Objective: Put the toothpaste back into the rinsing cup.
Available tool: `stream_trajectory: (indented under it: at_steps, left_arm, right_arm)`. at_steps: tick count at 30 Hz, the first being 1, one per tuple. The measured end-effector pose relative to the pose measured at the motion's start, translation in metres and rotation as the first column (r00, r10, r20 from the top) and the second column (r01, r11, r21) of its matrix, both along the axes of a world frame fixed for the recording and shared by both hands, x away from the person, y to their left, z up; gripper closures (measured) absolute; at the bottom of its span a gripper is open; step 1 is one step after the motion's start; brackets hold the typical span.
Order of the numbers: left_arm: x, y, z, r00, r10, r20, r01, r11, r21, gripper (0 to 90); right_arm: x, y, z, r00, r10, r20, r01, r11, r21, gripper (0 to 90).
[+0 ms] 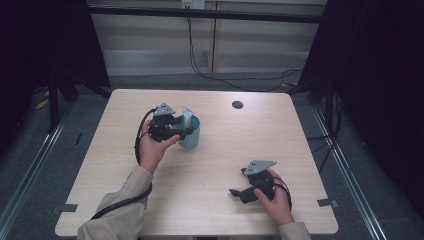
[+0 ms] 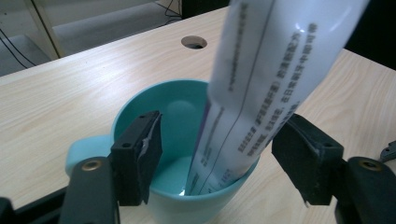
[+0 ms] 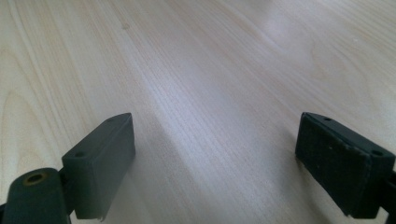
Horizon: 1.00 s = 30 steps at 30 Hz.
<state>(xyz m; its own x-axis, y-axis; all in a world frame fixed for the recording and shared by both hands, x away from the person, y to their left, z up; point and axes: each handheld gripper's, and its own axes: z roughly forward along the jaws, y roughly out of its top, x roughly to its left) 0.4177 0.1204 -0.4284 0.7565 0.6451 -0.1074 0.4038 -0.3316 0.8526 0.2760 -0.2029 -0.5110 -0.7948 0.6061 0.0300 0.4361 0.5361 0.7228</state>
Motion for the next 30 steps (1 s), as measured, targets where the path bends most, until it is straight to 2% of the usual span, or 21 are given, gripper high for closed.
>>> stream_trajectory:
  at_steps: [2,5,16,20,30]
  left_arm:
    - [-0.001,0.001,0.000,1.0000,0.000,0.002,0.000,0.9999,0.016,28.7]
    - [-0.001,0.002,-0.001,0.9999,-0.001,-0.010,0.001,0.9999,0.017,26.4]
    - [-0.006,0.006,0.006,0.9999,-0.002,0.010,0.001,0.9983,0.059,20.4]
    - [-0.007,0.008,0.009,0.9999,-0.004,0.010,0.003,0.9983,0.058,17.7]
    - [-0.012,0.017,0.010,0.9997,-0.016,-0.016,0.018,0.9973,0.071,15.1]
  right_arm:
    - [0.000,0.000,0.000,1.0000,0.000,0.000,0.000,1.0000,0.000,11.3]
    - [0.000,0.000,0.000,1.0000,0.000,0.000,0.000,1.0000,0.000,11.3]
    - [0.000,0.000,0.000,1.0000,0.000,0.000,0.000,1.0000,0.000,11.3]
    - [0.000,0.000,0.000,1.0000,0.000,0.000,0.000,1.0000,0.000,11.3]
    - [0.000,0.000,0.000,1.0000,0.000,0.000,0.000,1.0000,0.000,11.3]
